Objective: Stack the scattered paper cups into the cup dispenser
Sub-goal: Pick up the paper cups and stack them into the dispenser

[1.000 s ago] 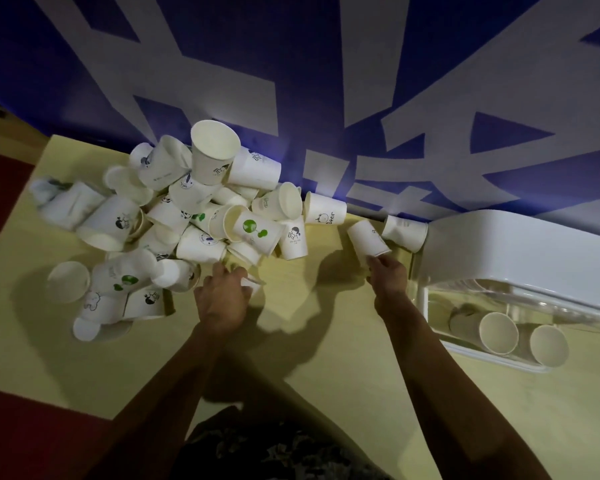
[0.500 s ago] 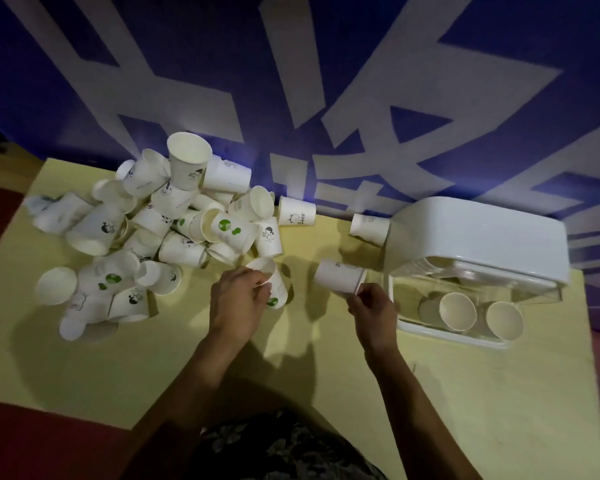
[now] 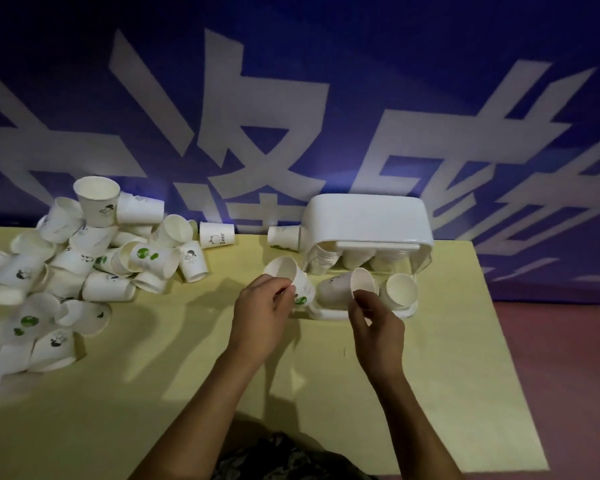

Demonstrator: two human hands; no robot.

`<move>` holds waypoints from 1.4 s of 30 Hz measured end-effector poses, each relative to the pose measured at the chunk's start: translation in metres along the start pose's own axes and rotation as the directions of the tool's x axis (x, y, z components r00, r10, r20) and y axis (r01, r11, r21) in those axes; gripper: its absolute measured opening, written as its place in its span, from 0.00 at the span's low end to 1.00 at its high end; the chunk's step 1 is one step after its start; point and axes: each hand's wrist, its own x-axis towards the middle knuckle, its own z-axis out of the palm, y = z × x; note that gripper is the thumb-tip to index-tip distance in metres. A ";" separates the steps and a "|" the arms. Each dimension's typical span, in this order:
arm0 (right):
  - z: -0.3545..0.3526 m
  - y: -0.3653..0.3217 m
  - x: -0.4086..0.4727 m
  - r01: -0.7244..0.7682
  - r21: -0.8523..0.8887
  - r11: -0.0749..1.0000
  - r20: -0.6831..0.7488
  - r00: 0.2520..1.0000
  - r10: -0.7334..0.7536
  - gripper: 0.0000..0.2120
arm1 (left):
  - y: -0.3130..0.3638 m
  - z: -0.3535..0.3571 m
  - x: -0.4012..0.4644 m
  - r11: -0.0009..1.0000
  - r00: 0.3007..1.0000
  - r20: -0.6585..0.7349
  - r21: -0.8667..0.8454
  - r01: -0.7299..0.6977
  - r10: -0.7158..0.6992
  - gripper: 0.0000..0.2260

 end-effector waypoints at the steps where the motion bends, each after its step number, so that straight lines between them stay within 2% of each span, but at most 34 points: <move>1: -0.011 0.005 0.002 0.020 -0.024 1.000 -0.021 1.000 -0.021 0.05 | 0.009 0.010 0.001 1.000 1.000 0.012 -0.003 -0.022 0.022 0.05; 5: -0.049 0.033 0.015 0.069 -0.143 0.987 -0.087 0.993 -0.082 0.08 | 0.039 0.049 0.005 0.994 0.991 0.079 0.036 -0.107 0.104 0.07; 9: -0.072 0.059 0.032 0.078 -0.256 0.963 -0.080 0.992 -0.101 0.11 | 0.049 0.087 0.005 0.987 0.982 0.159 0.108 -0.118 0.101 0.08; 17: -0.082 0.088 0.058 0.086 -0.323 0.943 0.004 0.996 -0.089 0.10 | 0.056 0.138 0.014 0.950 0.944 0.325 0.274 -0.147 0.052 0.10; 21: -0.078 0.102 0.071 0.161 -0.394 0.905 0.104 0.986 -0.130 0.10 | 0.057 0.154 0.025 0.923 0.921 0.388 0.356 -0.143 -0.008 0.11; 26: -0.070 0.118 0.080 0.176 -0.521 0.835 0.231 0.971 -0.061 0.14 | 0.052 0.171 0.031 0.889 0.883 0.454 0.445 -0.109 -0.118 0.11; 30: -0.064 0.125 0.085 0.181 -0.510 0.841 0.297 0.954 -0.025 0.14 | 0.045 0.188 0.034 0.889 0.878 0.454 0.450 -0.079 -0.151 0.13; 33: -0.062 0.122 0.086 0.159 -0.506 0.848 0.262 0.965 -0.024 0.13 | 0.040 0.194 0.035 0.916 0.905 0.409 0.397 -0.060 -0.118 0.11; 37: -0.058 0.112 0.079 0.201 -0.454 0.868 0.201 0.972 -0.119 0.11 | 0.029 0.175 0.029 0.952 0.961 0.266 0.305 -0.004 -0.081 0.09; 42: -0.029 0.079 0.061 0.354 -0.340 0.871 0.316 0.916 -0.249 0.09 | -0.006 0.127 0.015 0.923 0.969 0.184 0.374 0.088 -0.167 0.09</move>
